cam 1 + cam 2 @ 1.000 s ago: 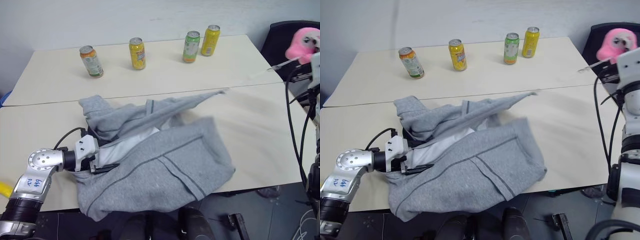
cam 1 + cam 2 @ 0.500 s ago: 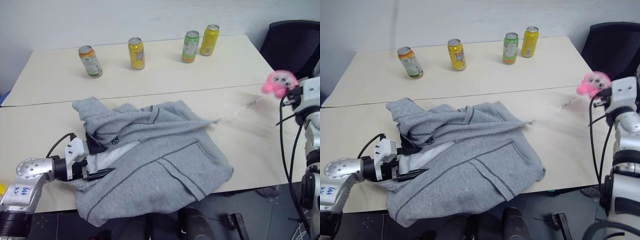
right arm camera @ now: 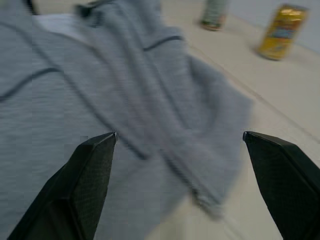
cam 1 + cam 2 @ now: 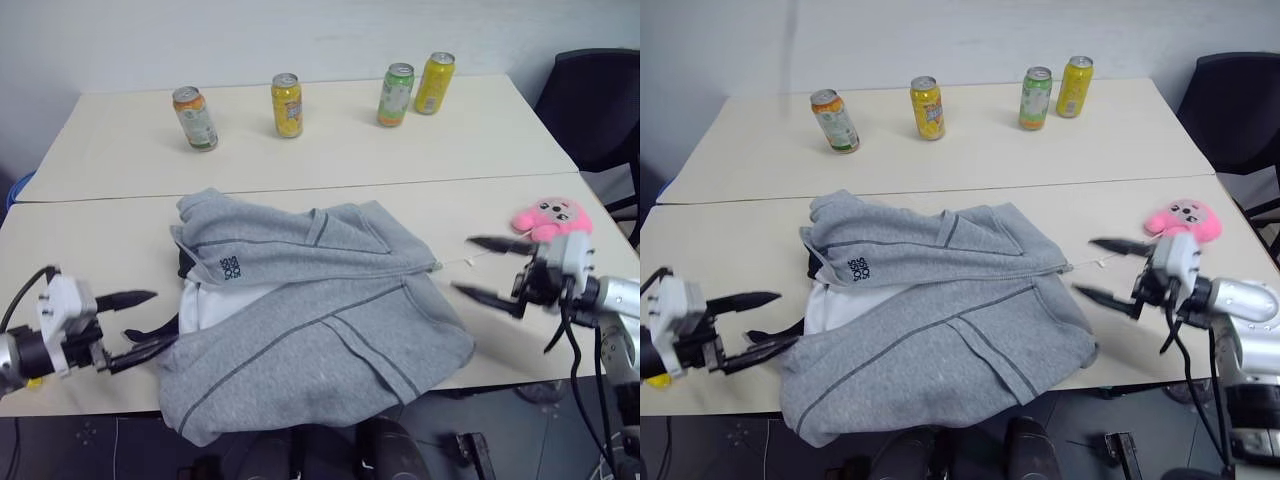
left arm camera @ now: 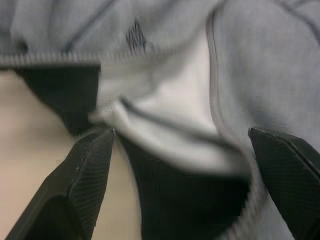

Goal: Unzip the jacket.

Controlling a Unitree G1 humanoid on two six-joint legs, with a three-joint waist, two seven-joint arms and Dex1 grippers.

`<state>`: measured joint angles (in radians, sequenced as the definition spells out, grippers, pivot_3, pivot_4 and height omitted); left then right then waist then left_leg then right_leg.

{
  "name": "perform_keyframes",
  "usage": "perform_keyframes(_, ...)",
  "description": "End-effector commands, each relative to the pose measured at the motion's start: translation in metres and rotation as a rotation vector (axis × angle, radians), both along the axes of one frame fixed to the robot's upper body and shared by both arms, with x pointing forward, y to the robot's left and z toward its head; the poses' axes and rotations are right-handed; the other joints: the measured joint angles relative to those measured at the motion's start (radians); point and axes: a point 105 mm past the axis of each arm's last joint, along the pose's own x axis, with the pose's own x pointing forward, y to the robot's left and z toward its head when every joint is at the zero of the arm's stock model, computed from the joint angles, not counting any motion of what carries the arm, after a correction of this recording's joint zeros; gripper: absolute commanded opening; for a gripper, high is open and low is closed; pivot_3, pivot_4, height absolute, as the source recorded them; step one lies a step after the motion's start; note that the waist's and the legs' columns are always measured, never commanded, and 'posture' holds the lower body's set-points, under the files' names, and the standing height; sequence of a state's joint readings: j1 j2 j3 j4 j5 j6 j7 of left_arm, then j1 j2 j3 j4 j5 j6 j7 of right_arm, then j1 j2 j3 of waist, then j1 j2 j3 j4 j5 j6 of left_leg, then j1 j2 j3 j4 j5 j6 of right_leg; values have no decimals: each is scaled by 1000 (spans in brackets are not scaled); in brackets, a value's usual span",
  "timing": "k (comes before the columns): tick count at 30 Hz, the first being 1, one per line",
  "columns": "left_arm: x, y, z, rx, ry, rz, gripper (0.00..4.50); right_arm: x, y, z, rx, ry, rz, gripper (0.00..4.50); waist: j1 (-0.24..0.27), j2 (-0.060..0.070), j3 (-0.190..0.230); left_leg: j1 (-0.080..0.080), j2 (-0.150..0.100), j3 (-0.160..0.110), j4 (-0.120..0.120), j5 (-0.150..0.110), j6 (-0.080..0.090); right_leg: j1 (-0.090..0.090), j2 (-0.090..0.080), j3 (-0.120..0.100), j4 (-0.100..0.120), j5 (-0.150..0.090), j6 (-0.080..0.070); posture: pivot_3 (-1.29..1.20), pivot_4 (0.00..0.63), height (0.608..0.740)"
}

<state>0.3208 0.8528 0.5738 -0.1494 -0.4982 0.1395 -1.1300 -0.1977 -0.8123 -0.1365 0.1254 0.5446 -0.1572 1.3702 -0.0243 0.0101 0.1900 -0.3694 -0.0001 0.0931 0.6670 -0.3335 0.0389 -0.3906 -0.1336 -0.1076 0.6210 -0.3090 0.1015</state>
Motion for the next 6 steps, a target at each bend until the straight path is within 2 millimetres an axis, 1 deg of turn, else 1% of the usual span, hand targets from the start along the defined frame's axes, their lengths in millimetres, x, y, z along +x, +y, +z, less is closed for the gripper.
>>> perform_keyframes(1, -15, 5, -1, 74, -58, 17, 4500, -14, 9, -13, -50, -30, 86, 4365, 3, -4, 1, 0, 0, 0, 0, 0, 0, 1, 0, 0, 0, 0, 0, 0, 150, 740)
perform_keyframes(2, -17, 5, -4, 89, -56, 30, 4500, -12, 9, -14, -44, -48, 71, 4365, 3, -5, 1, 0, 0, 0, 1, -1, 0, 0, 0, 0, -1, 0, 0, 0, 150, 740)
perform_keyframes(6, -22, -4, -3, 81, -87, 37, 4500, -4, 2, -19, -40, -82, 2, 4365, 10, -6, 0, 1, 0, 0, 3, -2, -1, 0, -2, 0, -1, 0, 0, 0, 150, 740)
